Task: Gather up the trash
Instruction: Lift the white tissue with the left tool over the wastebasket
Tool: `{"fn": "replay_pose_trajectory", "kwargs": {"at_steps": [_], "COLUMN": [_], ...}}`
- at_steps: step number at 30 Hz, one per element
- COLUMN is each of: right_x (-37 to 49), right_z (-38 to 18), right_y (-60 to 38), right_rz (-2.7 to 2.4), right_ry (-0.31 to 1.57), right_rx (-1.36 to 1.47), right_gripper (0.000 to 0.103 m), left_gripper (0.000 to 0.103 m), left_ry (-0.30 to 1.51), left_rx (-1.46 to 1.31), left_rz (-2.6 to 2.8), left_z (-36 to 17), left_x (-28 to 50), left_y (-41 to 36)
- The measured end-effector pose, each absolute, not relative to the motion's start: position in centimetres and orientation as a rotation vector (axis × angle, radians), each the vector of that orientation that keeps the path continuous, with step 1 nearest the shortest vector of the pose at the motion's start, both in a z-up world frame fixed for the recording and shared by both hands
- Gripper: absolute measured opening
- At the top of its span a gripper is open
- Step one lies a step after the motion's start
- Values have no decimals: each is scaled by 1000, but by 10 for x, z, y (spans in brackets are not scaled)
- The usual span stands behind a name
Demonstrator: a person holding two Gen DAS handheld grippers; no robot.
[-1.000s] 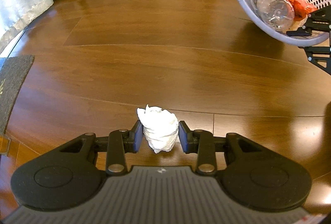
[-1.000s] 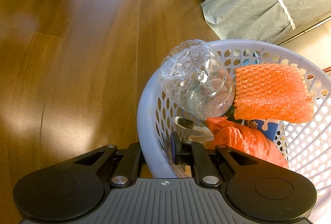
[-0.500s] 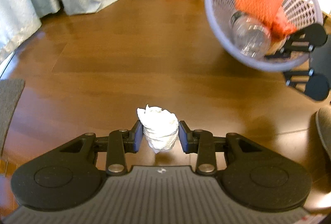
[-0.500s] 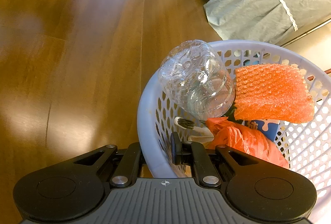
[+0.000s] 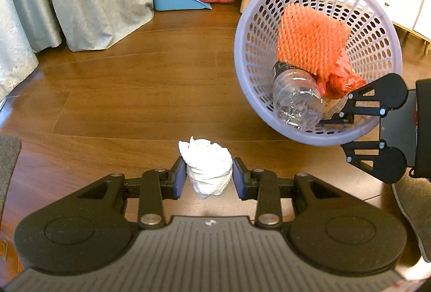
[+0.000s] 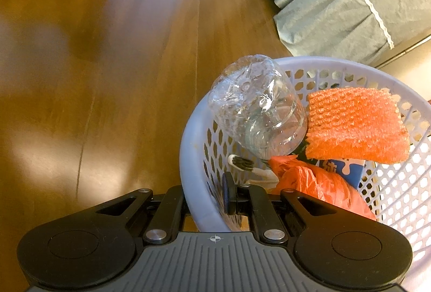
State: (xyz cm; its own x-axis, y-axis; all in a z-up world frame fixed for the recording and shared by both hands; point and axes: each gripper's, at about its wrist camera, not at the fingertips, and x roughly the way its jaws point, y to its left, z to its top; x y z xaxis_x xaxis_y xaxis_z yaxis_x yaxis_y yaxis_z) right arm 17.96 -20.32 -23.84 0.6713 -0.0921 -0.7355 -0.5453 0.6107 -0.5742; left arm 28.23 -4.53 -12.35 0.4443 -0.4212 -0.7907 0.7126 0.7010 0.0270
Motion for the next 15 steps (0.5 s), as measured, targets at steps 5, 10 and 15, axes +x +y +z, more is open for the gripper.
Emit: {"fn": "replay_pose_trajectory", "kwargs": {"at_steps": [5,10,15], "right_x": [173,168,161], "right_z": [-237,-232,-228], "right_y": [-195,-186,-173], "right_rz": [335,382,444], "right_ry": [801,774,743], "right_rx": [-902,-897,-899], "right_gripper": [6,5,4], "left_gripper": [31,31,31], "left_ry": [866,870,867], "left_rx": [382,375,357], "left_rz": [-715,-705,-696], "left_z": [-124,-120,-111], "left_x": [280,277,278], "left_y": [-43,-42,-34]}}
